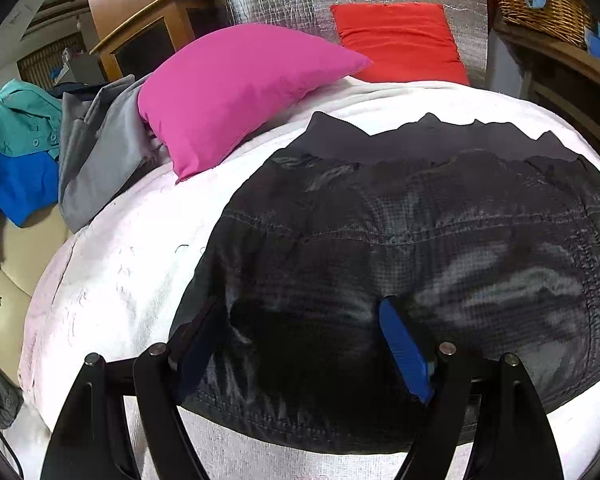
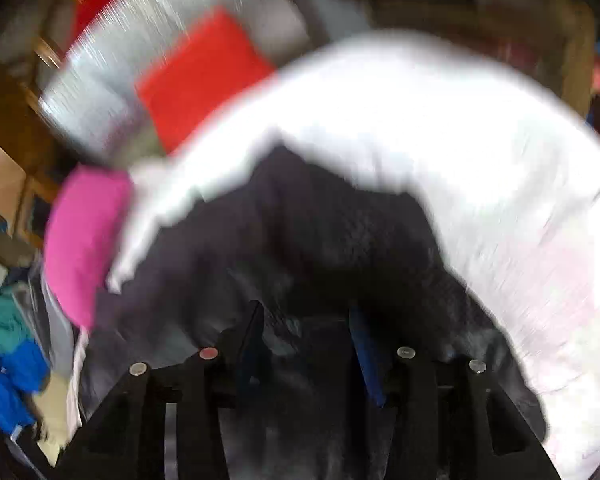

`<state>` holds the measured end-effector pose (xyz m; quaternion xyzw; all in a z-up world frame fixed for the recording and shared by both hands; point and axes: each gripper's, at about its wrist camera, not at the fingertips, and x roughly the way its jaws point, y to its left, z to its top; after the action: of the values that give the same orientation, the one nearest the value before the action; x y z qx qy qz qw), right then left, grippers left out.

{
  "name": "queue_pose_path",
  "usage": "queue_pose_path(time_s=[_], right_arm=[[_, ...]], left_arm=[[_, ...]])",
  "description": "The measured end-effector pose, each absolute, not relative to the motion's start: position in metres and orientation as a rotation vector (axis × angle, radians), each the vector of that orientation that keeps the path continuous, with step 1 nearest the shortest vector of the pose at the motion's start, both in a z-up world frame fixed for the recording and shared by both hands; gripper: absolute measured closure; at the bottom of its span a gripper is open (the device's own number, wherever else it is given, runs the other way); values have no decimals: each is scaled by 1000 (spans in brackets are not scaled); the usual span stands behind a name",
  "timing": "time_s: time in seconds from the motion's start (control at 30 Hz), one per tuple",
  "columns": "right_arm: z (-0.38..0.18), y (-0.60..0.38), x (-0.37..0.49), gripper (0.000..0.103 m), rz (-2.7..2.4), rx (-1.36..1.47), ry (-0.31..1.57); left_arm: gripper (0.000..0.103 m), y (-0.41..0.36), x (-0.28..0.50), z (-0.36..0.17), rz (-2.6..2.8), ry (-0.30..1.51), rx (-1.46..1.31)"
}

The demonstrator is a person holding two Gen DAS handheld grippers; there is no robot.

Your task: Fold large clothes

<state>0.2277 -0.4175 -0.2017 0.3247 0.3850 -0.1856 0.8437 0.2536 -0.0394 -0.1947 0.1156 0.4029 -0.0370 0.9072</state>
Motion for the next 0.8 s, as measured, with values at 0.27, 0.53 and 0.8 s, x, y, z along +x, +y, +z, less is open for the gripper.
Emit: queue_pose_path(time_s=[0.27, 0.53, 0.8], right_arm=[[-171, -397, 213, 53, -341, 592, 675], [-174, -318, 247, 53, -47, 529, 707], [-195, -294, 248, 42, 16, 524, 838]], left_arm=[[23, -38, 253, -190, -59, 818, 225], [22, 8, 264, -179, 70, 796, 85], [21, 12, 273, -203, 84, 908, 115]])
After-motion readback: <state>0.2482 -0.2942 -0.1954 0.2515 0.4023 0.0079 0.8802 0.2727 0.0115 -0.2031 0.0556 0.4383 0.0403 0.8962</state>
